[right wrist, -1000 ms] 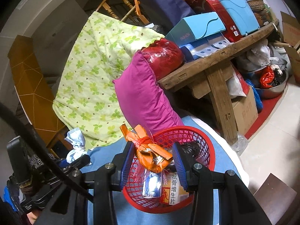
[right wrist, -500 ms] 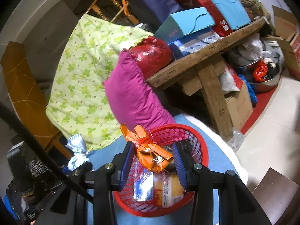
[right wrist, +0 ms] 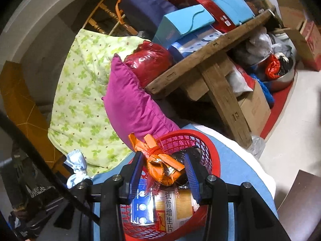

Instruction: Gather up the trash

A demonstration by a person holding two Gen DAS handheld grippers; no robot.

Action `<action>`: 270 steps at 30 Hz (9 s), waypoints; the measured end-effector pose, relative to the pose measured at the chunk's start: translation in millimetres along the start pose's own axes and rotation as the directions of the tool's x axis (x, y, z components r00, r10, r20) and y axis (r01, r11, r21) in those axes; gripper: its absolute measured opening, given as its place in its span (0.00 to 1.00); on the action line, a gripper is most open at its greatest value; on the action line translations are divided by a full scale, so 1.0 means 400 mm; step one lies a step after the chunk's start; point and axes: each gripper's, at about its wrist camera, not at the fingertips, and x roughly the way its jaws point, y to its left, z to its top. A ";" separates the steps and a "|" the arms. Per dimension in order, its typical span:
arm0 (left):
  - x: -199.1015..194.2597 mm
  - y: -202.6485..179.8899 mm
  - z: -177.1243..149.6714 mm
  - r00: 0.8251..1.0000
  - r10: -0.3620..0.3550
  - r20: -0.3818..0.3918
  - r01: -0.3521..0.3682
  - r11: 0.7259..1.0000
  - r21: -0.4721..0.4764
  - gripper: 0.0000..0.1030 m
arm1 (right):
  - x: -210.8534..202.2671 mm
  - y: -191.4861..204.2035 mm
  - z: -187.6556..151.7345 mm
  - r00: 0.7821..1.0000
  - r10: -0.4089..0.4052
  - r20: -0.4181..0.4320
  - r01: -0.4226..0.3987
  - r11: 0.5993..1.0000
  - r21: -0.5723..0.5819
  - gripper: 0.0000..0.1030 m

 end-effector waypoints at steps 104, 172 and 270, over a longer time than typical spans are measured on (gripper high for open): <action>-0.279 0.109 -0.104 0.992 0.045 0.120 -0.028 0.990 -0.138 0.91 | -0.073 0.074 -0.076 0.987 -0.150 0.057 0.158 0.967 -0.198 0.68; -0.483 0.082 -0.119 0.987 0.139 0.077 -0.123 0.975 -0.187 0.95 | -0.380 0.338 -0.054 0.914 -0.399 0.071 0.382 0.791 -0.478 0.71; -0.434 0.079 -0.144 0.992 0.123 0.032 -0.114 0.975 -0.190 0.95 | -0.360 0.353 -0.080 0.920 -0.390 0.046 0.364 0.801 -0.475 0.71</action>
